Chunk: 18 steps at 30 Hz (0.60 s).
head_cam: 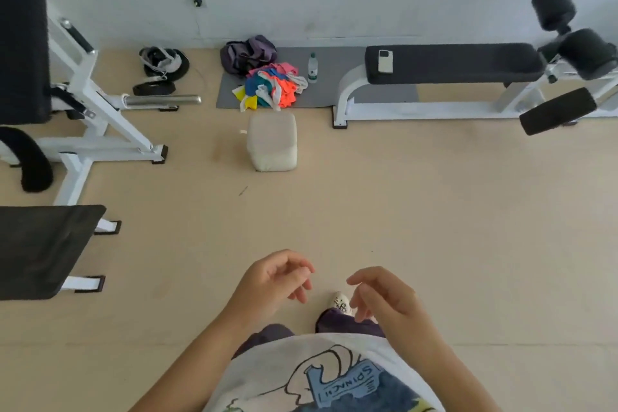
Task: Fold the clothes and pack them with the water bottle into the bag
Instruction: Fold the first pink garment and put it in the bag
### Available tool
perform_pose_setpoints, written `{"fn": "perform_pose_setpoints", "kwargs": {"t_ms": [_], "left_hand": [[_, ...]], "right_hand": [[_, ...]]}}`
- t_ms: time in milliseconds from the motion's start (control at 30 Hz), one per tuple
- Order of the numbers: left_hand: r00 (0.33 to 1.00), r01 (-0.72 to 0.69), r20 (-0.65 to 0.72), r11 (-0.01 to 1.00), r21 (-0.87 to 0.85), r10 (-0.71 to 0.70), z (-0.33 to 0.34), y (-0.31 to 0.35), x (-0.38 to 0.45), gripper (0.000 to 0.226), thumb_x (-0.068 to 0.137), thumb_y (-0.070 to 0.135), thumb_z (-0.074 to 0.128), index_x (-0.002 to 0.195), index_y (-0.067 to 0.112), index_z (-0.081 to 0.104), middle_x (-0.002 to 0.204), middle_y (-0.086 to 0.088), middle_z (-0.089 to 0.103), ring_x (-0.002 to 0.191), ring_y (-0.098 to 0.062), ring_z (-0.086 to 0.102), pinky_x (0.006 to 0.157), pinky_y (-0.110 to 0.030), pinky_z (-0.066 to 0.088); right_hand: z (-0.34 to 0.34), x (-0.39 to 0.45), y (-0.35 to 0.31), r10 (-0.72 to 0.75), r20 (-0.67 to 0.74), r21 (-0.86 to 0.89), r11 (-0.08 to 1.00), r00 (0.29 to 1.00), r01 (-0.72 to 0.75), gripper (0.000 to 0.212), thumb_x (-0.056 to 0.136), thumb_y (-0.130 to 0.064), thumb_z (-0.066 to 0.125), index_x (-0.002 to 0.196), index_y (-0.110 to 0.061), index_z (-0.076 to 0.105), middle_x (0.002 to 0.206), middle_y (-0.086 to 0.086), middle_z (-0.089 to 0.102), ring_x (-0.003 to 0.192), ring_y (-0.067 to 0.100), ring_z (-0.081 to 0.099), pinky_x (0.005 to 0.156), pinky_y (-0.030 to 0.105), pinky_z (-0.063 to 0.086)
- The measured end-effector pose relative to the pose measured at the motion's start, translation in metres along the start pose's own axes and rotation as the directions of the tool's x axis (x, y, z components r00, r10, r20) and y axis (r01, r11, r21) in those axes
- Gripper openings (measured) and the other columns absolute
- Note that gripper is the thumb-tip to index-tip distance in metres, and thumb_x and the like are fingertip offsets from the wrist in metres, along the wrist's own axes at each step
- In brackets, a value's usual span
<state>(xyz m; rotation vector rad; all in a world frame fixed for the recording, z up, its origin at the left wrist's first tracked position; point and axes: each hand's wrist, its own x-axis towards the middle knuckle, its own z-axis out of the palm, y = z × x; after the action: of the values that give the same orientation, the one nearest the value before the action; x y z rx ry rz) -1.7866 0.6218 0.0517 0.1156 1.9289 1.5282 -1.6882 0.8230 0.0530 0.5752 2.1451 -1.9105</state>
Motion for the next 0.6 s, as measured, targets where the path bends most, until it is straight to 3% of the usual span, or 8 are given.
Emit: {"fn": "perform_pose_setpoints", "kwargs": {"t_ms": [133, 267, 367, 467, 600], "left_hand": [[0.997, 0.025, -0.074, 0.999, -0.027, -0.027, -0.022, 0.031, 0.076, 0.025, 0.095, 0.008, 0.058, 0.085, 0.027, 0.072, 0.077, -0.006, 0.071, 0.065, -0.017, 0.065, 0.066, -0.025, 0.053], [0.988, 0.027, -0.149, 0.994, -0.102, -0.042, -0.056, 0.045, 0.161, 0.016, 0.091, 0.017, 0.061, 0.084, 0.027, 0.072, 0.077, -0.007, 0.071, 0.064, -0.018, 0.065, 0.065, -0.024, 0.053], [0.982, 0.028, -0.184, 0.990, -0.139, -0.053, -0.087, 0.055, 0.242, 0.012, 0.088, 0.022, 0.062, 0.084, 0.027, 0.072, 0.077, -0.007, 0.071, 0.064, -0.019, 0.064, 0.064, -0.024, 0.052], [0.983, 0.021, -0.175, 0.990, -0.139, -0.046, -0.123, 0.089, 0.326, 0.023, 0.092, 0.012, 0.060, 0.084, 0.030, 0.072, 0.077, -0.005, 0.072, 0.064, -0.016, 0.065, 0.063, -0.022, 0.053], [0.994, -0.018, -0.106, 0.991, -0.133, 0.004, -0.166, 0.160, 0.426, 0.014, 0.090, 0.021, 0.061, 0.086, 0.028, 0.072, 0.080, -0.004, 0.072, 0.066, -0.016, 0.067, 0.064, -0.020, 0.053]], "right_hand": [[-0.022, 0.107, -0.067, -0.076, 0.086, -0.084, 0.993, 0.993, 0.083, 0.030, 0.095, -0.009, 0.049, 0.095, -0.034, 0.066, 0.079, 0.004, 0.069, 0.070, 0.019, 0.066, 0.073, 0.036, 0.055], [-0.030, 0.222, -0.119, -0.143, 0.139, -0.094, 0.983, 0.980, 0.157, 0.024, 0.093, -0.012, 0.050, 0.095, -0.030, 0.066, 0.079, 0.002, 0.069, 0.068, 0.016, 0.066, 0.069, 0.027, 0.054], [-0.034, 0.315, -0.149, -0.163, 0.143, -0.127, 0.975, 0.976, 0.182, 0.023, 0.092, -0.013, 0.049, 0.096, -0.028, 0.067, 0.079, 0.004, 0.069, 0.068, 0.018, 0.066, 0.069, 0.031, 0.055], [-0.041, 0.395, -0.180, -0.126, 0.118, -0.152, 0.978, 0.985, 0.143, 0.025, 0.094, -0.009, 0.049, 0.096, -0.026, 0.067, 0.079, 0.004, 0.069, 0.069, 0.019, 0.066, 0.072, 0.038, 0.056], [-0.060, 0.477, -0.213, -0.049, 0.090, -0.180, 0.982, 0.995, 0.065, 0.029, 0.096, -0.011, 0.049, 0.094, -0.034, 0.066, 0.079, 0.001, 0.068, 0.070, 0.017, 0.066, 0.069, 0.036, 0.058]]}}
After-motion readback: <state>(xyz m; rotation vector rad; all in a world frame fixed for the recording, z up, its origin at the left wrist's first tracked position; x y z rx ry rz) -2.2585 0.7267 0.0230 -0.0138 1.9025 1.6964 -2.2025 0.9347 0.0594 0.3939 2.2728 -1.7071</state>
